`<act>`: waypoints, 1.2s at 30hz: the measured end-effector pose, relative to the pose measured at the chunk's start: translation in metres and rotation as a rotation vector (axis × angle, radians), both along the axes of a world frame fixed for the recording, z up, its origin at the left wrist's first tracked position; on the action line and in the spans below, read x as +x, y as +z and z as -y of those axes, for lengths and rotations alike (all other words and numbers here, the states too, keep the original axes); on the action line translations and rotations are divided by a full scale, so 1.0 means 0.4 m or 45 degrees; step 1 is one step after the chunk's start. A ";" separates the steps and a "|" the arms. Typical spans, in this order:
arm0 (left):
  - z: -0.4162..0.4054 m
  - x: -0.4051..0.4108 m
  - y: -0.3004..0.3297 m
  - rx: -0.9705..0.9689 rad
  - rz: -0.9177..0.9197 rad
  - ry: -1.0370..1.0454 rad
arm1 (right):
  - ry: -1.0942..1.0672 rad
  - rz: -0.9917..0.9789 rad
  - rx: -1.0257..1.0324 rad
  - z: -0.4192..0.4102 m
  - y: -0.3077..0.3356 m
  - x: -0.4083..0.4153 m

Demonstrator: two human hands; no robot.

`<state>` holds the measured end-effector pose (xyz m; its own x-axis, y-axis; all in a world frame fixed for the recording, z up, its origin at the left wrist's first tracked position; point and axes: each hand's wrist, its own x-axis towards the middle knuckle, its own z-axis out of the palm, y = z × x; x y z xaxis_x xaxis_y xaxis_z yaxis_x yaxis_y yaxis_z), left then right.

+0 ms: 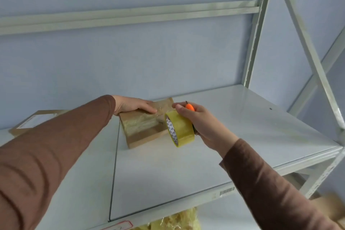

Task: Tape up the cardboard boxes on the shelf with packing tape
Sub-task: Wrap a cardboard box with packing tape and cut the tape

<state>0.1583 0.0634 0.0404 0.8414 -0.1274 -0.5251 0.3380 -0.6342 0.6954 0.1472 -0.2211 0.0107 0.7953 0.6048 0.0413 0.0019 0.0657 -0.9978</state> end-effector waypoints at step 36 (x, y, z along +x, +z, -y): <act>0.024 -0.036 0.017 -0.041 0.322 0.030 | 0.010 0.061 -0.055 0.053 -0.073 -0.014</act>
